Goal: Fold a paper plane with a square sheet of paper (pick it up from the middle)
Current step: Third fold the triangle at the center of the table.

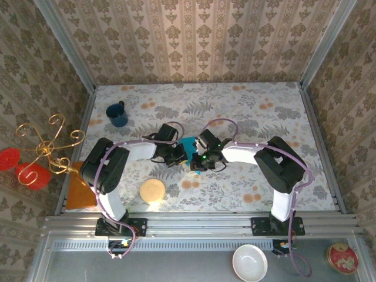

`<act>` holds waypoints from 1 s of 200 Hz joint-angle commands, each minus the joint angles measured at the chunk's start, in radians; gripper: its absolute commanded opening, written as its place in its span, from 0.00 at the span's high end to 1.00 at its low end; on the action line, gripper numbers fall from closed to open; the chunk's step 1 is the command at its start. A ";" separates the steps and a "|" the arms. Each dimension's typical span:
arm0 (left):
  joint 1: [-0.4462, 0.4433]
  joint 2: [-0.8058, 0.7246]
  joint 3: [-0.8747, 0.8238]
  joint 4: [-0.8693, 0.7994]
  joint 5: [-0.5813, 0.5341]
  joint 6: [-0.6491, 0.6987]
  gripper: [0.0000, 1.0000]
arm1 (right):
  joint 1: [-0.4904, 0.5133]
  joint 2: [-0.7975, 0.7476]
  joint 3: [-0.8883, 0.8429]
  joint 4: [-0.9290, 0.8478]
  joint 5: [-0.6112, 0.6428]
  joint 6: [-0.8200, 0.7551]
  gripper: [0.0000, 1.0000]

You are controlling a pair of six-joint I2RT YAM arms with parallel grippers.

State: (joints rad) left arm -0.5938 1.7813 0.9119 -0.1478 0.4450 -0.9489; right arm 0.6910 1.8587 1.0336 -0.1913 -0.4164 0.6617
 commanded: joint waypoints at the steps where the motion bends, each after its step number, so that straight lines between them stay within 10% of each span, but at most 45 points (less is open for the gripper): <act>1: 0.011 0.053 -0.027 -0.065 -0.071 0.018 0.95 | -0.005 0.016 0.002 -0.025 -0.004 -0.008 0.91; 200: 0.012 0.056 -0.028 -0.070 -0.071 0.023 0.95 | -0.030 0.007 -0.068 0.020 -0.045 -0.001 0.91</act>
State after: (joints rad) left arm -0.5919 1.7832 0.9123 -0.1474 0.4488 -0.9466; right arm 0.6651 1.8656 0.9936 -0.1318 -0.4572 0.6621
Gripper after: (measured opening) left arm 0.052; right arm 0.093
